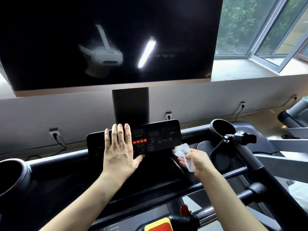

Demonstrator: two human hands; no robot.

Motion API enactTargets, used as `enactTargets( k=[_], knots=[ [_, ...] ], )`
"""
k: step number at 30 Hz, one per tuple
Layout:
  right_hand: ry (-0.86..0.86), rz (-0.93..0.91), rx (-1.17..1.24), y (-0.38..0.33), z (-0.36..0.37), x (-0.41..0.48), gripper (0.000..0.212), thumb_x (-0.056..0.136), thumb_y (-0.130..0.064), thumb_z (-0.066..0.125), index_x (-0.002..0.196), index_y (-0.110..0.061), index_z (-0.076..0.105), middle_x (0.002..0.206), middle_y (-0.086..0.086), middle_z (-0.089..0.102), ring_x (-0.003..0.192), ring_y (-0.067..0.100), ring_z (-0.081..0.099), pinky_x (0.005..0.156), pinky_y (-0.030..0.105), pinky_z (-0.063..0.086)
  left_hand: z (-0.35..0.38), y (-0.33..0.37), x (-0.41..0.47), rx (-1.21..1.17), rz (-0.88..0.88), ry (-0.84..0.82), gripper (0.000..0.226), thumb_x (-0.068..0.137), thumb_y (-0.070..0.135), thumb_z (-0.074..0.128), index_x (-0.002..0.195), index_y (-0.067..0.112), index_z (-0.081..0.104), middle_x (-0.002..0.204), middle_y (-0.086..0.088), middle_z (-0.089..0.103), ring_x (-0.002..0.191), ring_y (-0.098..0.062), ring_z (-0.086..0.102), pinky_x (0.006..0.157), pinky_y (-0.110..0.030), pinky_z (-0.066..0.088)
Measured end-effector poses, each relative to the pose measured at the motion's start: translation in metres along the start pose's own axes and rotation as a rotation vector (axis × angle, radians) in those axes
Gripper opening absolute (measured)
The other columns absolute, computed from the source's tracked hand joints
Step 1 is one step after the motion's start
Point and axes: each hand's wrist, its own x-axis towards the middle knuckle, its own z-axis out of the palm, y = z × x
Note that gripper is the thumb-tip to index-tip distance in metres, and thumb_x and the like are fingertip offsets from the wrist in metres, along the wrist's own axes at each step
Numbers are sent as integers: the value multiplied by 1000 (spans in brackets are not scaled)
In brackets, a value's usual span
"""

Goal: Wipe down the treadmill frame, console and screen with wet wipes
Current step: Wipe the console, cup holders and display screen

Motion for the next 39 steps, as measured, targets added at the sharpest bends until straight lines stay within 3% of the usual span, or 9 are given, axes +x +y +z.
enactTargets(
  k=[7,12,17,19,22,27,31,35,39],
  knots=[
    [-31,-131,-323,-8,24,-11,33,80,13,53,57,-10,50,54,4,37,47,12,39,46,21,28,-1,1,-1,25,-8,-5,130,69,75,72,159,-4,21,155,-28,32,148,-43,26,124,-60,12],
    [62,37,348,-19,14,-3,13,82,6,51,88,4,63,70,16,67,55,26,63,47,28,52,1,-1,-1,18,-5,8,130,69,75,72,159,-4,21,155,-28,31,149,-43,26,125,-59,11],
    [-28,46,862,-25,30,-21,37,97,-14,38,124,6,54,122,23,62,117,36,61,112,47,44,2,-1,-1,29,-9,3,130,71,78,67,160,-3,18,157,-27,29,150,-42,22,126,-58,5],
    [-19,14,937,-31,45,-29,40,99,-17,39,127,5,55,129,20,62,114,31,62,108,39,46,2,-1,-1,25,-7,0,130,71,78,67,160,-3,17,158,-27,28,151,-41,21,126,-58,5],
    [-18,18,956,-34,67,-38,23,101,-20,40,95,-6,57,94,11,62,79,22,62,76,29,52,2,-2,-1,13,-2,15,129,71,76,69,159,-3,19,157,-27,29,150,-42,23,126,-58,8],
    [-96,75,924,-22,55,-31,46,100,-27,45,122,11,54,125,19,62,125,24,60,111,35,43,3,-3,-1,1,16,22,129,70,75,70,159,-4,21,156,-29,31,149,-43,26,125,-59,9],
    [-18,-42,932,-27,46,-19,32,92,-35,49,84,-5,56,114,32,66,83,31,67,100,43,53,4,-7,-1,-20,23,30,130,67,74,74,159,-3,23,155,-28,33,149,-42,26,125,-59,12],
    [46,-12,941,-35,65,-28,25,102,-33,46,81,-20,48,54,-3,45,40,6,37,43,17,33,5,-6,-1,-13,30,41,131,66,73,76,158,-4,25,154,-28,34,147,-42,29,124,-60,15],
    [-131,103,976,-22,81,-51,50,102,-40,47,138,-6,52,116,18,64,93,25,64,89,31,50,5,-6,0,-18,28,47,130,65,72,77,157,-5,25,153,-28,35,147,-43,30,124,-60,15]
  ],
)
